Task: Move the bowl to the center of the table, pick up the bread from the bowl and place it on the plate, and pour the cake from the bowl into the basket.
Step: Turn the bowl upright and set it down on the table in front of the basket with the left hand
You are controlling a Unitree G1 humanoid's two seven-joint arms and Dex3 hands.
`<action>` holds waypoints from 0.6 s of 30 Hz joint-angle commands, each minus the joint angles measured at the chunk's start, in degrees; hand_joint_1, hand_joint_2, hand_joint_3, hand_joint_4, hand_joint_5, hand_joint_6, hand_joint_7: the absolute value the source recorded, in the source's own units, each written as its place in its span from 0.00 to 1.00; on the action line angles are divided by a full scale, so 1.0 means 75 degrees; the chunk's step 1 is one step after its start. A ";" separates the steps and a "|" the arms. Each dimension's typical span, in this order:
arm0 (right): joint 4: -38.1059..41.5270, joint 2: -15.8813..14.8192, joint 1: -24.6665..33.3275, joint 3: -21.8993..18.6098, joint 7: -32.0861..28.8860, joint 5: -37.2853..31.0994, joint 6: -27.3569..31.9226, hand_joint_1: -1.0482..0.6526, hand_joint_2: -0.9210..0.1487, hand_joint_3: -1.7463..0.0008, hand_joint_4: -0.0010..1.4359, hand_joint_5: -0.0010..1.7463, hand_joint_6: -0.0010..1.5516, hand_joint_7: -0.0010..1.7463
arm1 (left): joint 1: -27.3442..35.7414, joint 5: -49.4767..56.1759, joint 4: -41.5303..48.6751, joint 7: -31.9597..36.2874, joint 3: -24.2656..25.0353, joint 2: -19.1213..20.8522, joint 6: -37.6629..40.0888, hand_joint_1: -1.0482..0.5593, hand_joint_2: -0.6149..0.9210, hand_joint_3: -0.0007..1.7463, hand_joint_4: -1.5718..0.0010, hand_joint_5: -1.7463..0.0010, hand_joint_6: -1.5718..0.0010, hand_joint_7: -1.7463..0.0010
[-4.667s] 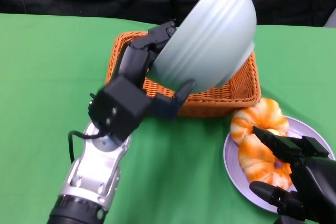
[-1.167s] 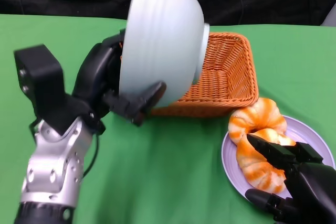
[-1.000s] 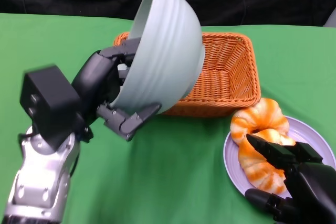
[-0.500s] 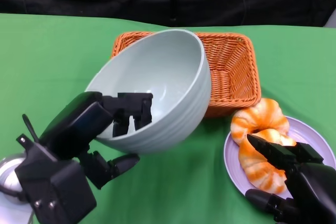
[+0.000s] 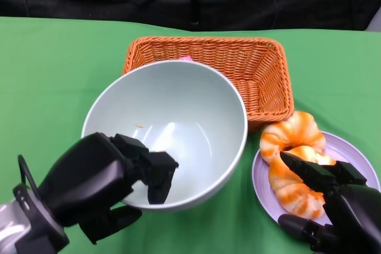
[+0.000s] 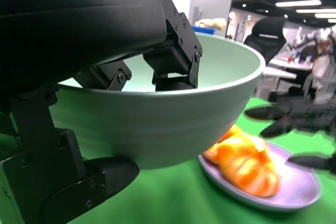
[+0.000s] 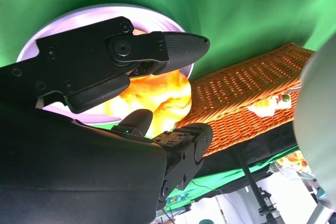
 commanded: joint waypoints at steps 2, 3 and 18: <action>-0.0085 -0.0070 0.0020 -0.0127 -0.0020 0.0092 -0.0036 0.28 0.00 0.80 0.02 0.43 0.20 0.00 | 0.0153 0.1271 0.0095 0.0975 -0.0106 0.0320 0.0019 0.62 0.46 0.81 0.31 0.00 0.45 0.00; -0.0083 -0.0068 0.0019 -0.0127 -0.0019 0.0092 -0.0033 0.28 0.00 0.80 0.02 0.43 0.20 0.00 | 0.0128 0.1537 0.0178 0.1220 -0.0158 0.0372 0.0023 0.62 0.45 0.80 0.32 0.00 0.45 0.00; -0.0175 -0.0037 0.0049 -0.0133 0.0034 0.0127 0.0032 0.28 0.00 0.80 0.03 0.43 0.20 0.00 | 0.0071 0.2539 0.0466 0.1985 -0.1073 0.1068 0.0558 0.60 0.48 0.69 0.35 0.00 0.45 0.04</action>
